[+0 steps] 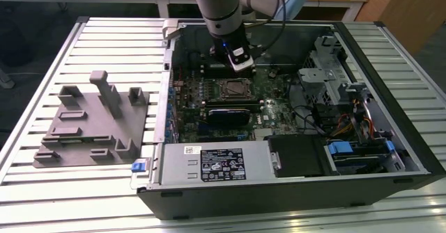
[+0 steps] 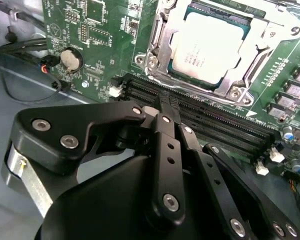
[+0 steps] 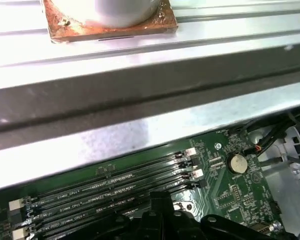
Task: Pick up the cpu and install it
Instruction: 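Install the first cpu locking lever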
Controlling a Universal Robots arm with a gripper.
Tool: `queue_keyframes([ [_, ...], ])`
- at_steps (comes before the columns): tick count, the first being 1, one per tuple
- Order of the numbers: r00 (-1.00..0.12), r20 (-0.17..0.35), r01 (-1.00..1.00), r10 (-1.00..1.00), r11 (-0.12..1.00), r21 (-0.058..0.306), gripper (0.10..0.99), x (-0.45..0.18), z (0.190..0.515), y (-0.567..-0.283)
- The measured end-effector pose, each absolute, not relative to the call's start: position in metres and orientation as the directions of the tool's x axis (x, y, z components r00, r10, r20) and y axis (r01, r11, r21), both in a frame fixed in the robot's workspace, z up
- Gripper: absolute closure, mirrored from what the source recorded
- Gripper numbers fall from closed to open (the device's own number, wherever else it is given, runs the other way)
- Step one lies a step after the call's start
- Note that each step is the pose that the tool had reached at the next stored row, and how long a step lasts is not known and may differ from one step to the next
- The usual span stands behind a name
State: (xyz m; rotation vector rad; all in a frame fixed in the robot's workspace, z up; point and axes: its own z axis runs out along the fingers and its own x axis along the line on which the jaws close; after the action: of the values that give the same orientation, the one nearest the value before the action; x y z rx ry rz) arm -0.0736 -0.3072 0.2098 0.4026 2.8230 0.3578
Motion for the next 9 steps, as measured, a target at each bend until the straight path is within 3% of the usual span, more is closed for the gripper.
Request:
queue_keyframes([
  [9,-0.926,-0.226,0.237,0.303,0.931,0.276,0.980,-0.0736,0.2144,-0.3072],
])
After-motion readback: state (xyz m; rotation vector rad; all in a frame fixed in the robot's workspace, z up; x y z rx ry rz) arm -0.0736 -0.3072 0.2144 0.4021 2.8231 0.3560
